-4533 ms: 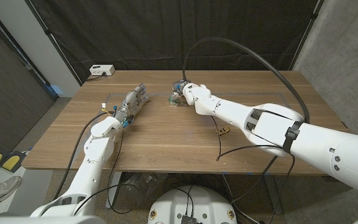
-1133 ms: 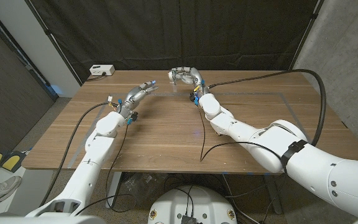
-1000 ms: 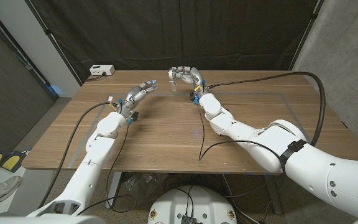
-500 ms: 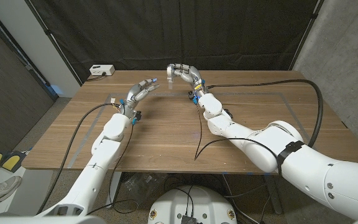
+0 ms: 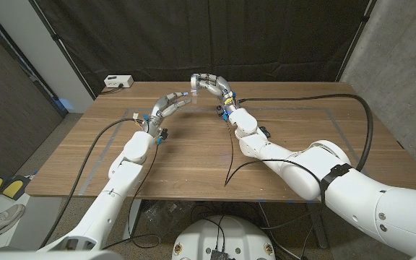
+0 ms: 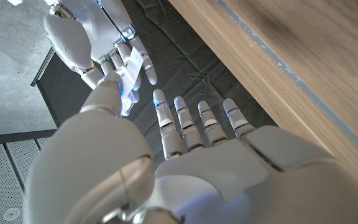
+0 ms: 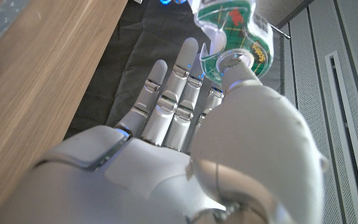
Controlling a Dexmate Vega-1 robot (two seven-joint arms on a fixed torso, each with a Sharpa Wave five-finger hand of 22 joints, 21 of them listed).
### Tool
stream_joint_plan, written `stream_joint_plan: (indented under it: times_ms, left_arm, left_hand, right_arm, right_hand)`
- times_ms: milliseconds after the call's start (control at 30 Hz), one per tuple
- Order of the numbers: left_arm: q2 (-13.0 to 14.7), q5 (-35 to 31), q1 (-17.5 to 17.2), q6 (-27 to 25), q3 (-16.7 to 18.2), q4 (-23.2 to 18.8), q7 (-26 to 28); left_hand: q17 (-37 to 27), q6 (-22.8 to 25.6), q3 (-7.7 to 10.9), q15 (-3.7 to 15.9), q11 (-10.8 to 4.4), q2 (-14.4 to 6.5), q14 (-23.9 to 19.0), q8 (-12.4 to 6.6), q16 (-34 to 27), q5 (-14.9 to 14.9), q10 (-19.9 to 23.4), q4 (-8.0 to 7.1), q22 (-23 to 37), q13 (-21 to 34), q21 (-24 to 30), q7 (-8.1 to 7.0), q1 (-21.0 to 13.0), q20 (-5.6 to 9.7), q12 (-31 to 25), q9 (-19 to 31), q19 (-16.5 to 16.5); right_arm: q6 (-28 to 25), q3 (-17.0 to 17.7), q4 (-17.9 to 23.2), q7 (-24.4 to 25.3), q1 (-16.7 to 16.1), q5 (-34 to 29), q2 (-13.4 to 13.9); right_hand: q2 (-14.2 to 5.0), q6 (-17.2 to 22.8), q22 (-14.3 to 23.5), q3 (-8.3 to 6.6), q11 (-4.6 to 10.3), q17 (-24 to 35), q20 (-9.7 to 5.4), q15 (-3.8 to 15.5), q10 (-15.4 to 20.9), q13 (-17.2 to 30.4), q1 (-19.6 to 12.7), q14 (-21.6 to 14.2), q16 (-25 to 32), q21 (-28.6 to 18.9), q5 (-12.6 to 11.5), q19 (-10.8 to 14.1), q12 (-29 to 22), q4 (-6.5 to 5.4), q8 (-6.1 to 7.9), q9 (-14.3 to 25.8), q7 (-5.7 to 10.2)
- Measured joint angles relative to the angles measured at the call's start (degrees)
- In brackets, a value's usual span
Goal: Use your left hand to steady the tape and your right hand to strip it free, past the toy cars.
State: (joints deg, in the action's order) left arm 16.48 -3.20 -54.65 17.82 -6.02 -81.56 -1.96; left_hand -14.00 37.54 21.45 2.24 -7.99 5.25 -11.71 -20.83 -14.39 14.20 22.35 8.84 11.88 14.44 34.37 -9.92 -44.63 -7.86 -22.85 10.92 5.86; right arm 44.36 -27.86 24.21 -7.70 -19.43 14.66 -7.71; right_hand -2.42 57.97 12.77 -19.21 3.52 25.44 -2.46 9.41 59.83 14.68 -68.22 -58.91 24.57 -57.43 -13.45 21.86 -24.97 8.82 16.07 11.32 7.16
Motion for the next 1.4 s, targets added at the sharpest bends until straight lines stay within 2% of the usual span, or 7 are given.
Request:
stream_joint_plan:
  times_ms: [233, 467, 767, 1133, 1333, 1367, 1400]
  left_arm:
    - [0.0, 0.3, 0.4, 0.9, -0.6, 0.7, 0.1]
    - [0.0, 0.5, 0.6, 1.4, -0.9, 0.9, 0.5]
    - [-0.5, 0.9, 0.6, 2.4, -1.1, 1.0, 1.8]
    - [-1.2, 1.0, 0.6, 3.0, -1.1, 0.9, 3.9]
    - [-1.7, 1.1, 0.5, 3.8, -1.1, 1.1, 5.6]
    - [-1.7, 1.1, 0.5, 3.9, -1.1, 1.1, 5.6]
    - [-1.9, 1.2, 0.5, 4.0, -1.1, 1.3, 5.9]
  left_hand:
    - [-0.5, 4.5, 0.24, -0.07, -0.69, -0.8, -1.1, -0.8, 0.0, 0.0, 2.3, -0.24, 0.3, 0.4, 0.6, -0.61, -1.5, 1.02, -1.4, -0.3, -1.0]
    - [-0.8, 6.5, 0.39, 0.03, -1.18, -1.4, -2.1, -0.93, -0.2, -0.1, 3.6, -0.39, 0.3, 0.4, 1.3, -1.34, -2.6, 1.03, -2.1, -0.3, -2.3]
    - [-1.3, 16.3, 2.31, 0.06, -3.21, -4.2, -5.7, -1.89, -0.8, -1.6, 8.6, -0.69, 0.1, 0.6, 2.8, -1.7, -6.3, 1.42, -4.8, -0.5, -5.0]
    - [-1.9, 24.9, 4.45, 0.17, -3.91, -6.8, -9.0, -2.2, -0.9, -3.4, 12.5, -0.8, 0.1, 0.8, 4.2, 0.93, -9.5, 2.34, -6.4, -1.0, -7.5]
    - [-1.9, 26.6, 5.35, 0.21, -3.9, -7.9, -9.6, -2.28, -0.9, -3.6, 13.1, -0.75, 0.1, 0.9, 4.9, 2.4, -10.6, 2.95, -6.7, -1.0, -8.1]
    - [-1.9, 26.4, 5.57, 0.32, -3.9, -8.1, -9.7, -2.28, -0.9, -3.9, 13.1, -0.76, 0.1, 0.9, 5.1, 2.73, -10.8, 2.95, -6.7, -0.9, -8.1]
    - [-1.9, 26.8, 5.88, 0.41, -3.9, -8.3, -9.8, -2.28, -0.9, -3.9, 13.1, -0.59, 0.1, 0.9, 5.1, 3.87, -11.0, 3.01, -6.7, -0.9, -8.2]
  right_arm:
    - [0.2, 1.3, -0.4, -3.5, 0.1, 1.5, -0.9]
    - [0.2, 2.3, -0.5, -6.5, 0.2, 2.7, -1.5]
    - [0.4, 3.1, -0.6, -8.7, 0.4, 3.2, -1.9]
    - [0.7, 3.7, -0.6, -10.8, 0.4, 3.7, -2.1]
    - [0.7, 4.5, -0.8, -12.2, 0.5, 4.5, -2.4]
    - [0.6, 4.5, -0.8, -12.6, 0.5, 4.7, -2.5]
    - [0.5, 4.7, -0.9, -12.9, 0.5, 4.8, -2.5]
  right_hand:
    - [-0.03, 0.0, 0.0, 0.0, 0.0, -0.2, 0.0, -0.06, 0.0, 0.0, 0.0, -0.1, -0.2, -0.4, 0.0, 0.0, 0.0, 0.0, -0.26, 0.0, 0.01]
    - [-0.05, 0.1, 0.0, 0.0, 0.01, -0.2, 0.0, 0.18, 0.0, 0.0, 0.0, -0.4, -0.4, -0.7, 0.0, 0.0, 0.0, 0.0, -0.36, 0.0, 0.06]
    - [-0.08, 0.2, -0.3, 0.0, -0.21, -0.2, -0.02, 0.11, 0.2, 0.0, 0.1, -0.5, -0.6, -1.1, 0.2, 0.0, 0.0, 0.0, -0.21, 0.0, -0.01]
    - [-0.1, 0.2, -0.3, -0.11, -0.22, -0.2, -0.21, 0.09, 0.2, 0.0, 0.1, -0.7, -0.9, -1.5, 0.3, -0.2, 0.0, 0.1, -0.21, 0.0, -0.01]
    - [-0.1, 0.2, -0.3, -0.26, -0.23, -0.2, -0.21, 0.19, 0.2, 0.0, 0.1, -1.0, -0.9, -1.5, 0.4, -0.2, 0.0, 0.26, -0.21, 0.0, -0.01]
    - [-0.1, 0.2, -0.3, -0.26, -0.23, -0.2, -0.21, 0.19, 0.2, 0.0, 0.1, -1.0, -0.9, -1.5, 0.4, -0.2, 0.0, 0.26, -0.21, 0.0, -0.01]
    - [-0.1, 0.2, -0.3, -0.27, -0.23, -0.2, -0.14, 0.18, 0.2, 0.0, 0.1, -1.0, -0.9, -1.8, 0.4, -0.3, 0.0, 0.26, -0.21, 0.0, -0.01]
